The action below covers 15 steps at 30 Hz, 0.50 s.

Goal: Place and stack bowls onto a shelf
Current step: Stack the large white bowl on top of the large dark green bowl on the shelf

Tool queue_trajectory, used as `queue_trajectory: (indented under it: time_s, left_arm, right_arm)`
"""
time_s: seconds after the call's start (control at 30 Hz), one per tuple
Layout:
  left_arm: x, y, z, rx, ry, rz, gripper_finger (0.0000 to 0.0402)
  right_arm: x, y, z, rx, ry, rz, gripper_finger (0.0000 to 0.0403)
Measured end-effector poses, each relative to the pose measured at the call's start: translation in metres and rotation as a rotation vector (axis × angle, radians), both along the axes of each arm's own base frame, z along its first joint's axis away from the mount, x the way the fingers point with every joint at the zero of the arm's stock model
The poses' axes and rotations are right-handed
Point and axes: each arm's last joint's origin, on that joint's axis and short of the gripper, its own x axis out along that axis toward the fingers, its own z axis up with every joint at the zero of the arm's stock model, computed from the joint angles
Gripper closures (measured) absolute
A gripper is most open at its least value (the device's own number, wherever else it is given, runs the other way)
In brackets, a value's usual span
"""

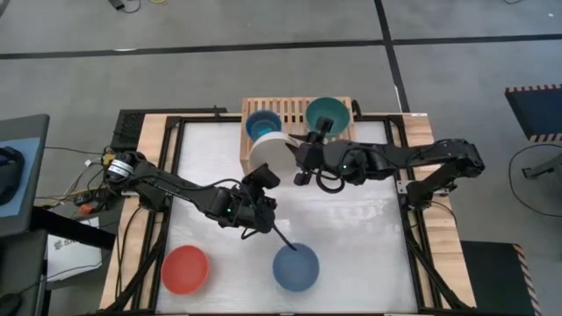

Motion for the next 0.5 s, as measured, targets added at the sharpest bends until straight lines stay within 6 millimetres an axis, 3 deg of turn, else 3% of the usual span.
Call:
queue_trajectory:
  time_s: [0.3, 0.5]
  left_arm:
    - [0.002, 0.002, -0.001, -0.029, 0.014, -0.020, 0.0397]
    - [0.006, -0.001, 0.002, -0.115, -0.104, -0.040, 0.0333]
  right_arm:
    - [-0.002, -0.012, -0.005, 0.064, 0.000, -0.071, 0.0361]
    - [-0.005, -0.015, -0.005, 0.074, 0.004, -0.082, 0.0374]
